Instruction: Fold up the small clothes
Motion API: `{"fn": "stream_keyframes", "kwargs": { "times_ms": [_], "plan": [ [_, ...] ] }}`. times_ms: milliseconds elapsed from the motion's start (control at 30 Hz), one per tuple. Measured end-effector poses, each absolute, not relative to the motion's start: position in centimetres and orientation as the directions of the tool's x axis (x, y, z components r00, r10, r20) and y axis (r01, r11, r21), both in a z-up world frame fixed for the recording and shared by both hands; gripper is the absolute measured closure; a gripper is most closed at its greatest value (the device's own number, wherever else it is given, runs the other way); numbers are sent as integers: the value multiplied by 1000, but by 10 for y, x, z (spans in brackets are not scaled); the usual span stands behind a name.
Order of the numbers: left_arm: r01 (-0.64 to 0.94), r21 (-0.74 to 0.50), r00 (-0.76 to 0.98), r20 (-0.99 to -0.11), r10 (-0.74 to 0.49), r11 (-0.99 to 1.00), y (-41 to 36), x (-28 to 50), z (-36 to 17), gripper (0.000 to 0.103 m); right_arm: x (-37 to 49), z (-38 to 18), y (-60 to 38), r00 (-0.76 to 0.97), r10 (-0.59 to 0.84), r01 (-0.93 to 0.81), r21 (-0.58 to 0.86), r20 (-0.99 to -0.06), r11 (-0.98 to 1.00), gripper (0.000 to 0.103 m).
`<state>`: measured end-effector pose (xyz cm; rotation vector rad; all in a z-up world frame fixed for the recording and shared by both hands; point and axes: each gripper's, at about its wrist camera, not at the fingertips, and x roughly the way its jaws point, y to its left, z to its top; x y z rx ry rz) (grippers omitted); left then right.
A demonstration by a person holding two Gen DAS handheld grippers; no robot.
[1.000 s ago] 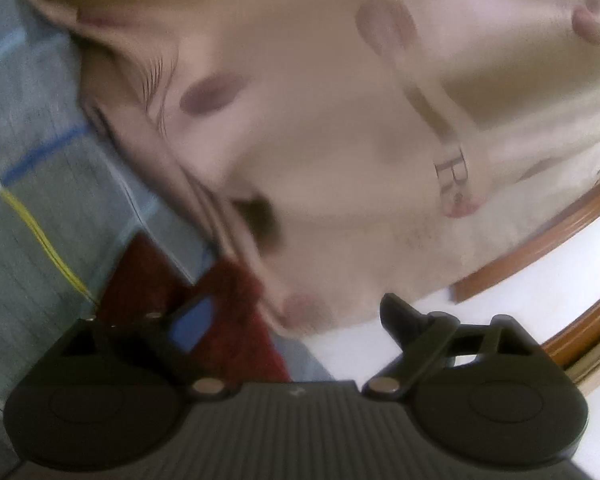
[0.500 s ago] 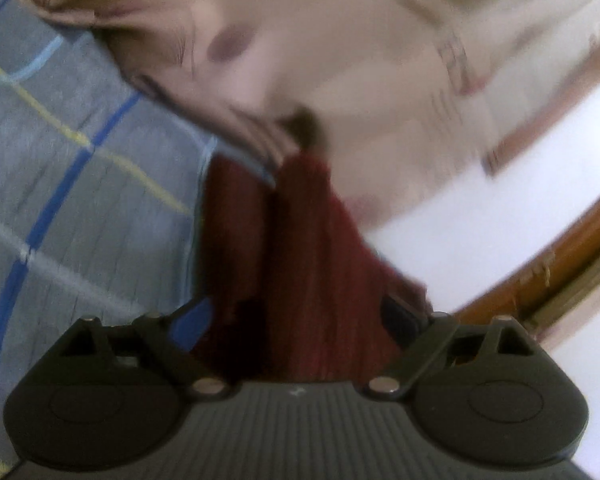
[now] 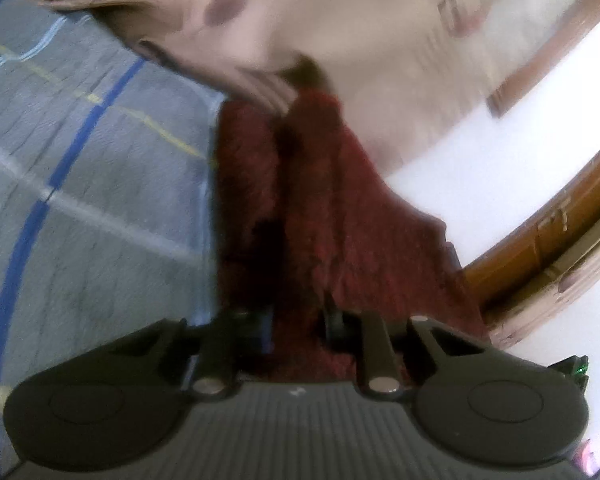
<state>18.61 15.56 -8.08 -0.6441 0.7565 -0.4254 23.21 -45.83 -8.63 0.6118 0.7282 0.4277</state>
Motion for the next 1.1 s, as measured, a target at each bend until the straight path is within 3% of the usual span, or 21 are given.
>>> {"fn": "stream_keyframes", "kwargs": {
  "times_ms": [167, 267, 333, 367, 400, 467, 567, 700, 833, 867, 900, 933, 1100],
  "plan": [
    [105, -687, 658, -494, -568, 719, 166, 168, -92, 82, 224, -85, -467, 644, 565, -152, 638, -516, 755, 89],
    [152, -609, 677, -510, -530, 779, 156, 166, -75, 81, 224, -95, -472, 630, 572, -134, 652, -526, 746, 89],
    [167, -572, 702, -502, -504, 803, 152, 167, -58, 75, 224, -94, -478, 655, 578, -124, 685, -487, 718, 81],
    [184, -554, 722, -484, -494, 812, 150, 169, -46, 65, 223, -88, -480, 686, 555, -115, 684, -470, 720, 76],
    [198, -540, 740, -465, -487, 818, 148, 172, -36, 44, 224, -83, -482, 710, 536, -120, 673, -456, 730, 71],
    [230, -497, 766, -438, -471, 837, 138, 181, -19, 24, 228, -69, -484, 754, 501, -138, 643, -425, 753, 66],
    [253, -447, 773, -440, -457, 858, 120, 210, -5, 24, 249, -49, -474, 769, 500, -188, 606, -398, 773, 64],
    [196, -365, 757, -534, -377, 910, 99, 263, -15, 24, 289, -35, -439, 755, 507, -268, 511, -416, 817, 64],
    [138, -419, 741, -558, -374, 897, 107, 307, -36, 25, 322, -33, -409, 744, 478, -295, 412, -467, 862, 64],
    [127, -453, 733, -556, -391, 883, 111, 314, -41, 35, 329, -35, -404, 748, 460, -293, 384, -478, 875, 64],
    [110, -472, 727, -562, -395, 875, 115, 319, -46, 62, 336, -37, -402, 746, 456, -292, 377, -485, 879, 64],
    [74, -481, 717, -583, -381, 874, 120, 324, -52, 71, 344, -40, -400, 741, 456, -289, 380, -492, 879, 64],
    [-42, -521, 740, -589, -324, 852, 141, 320, -73, 74, 381, -63, -407, 737, 412, -208, 401, -535, 892, 66]
  ]
}}
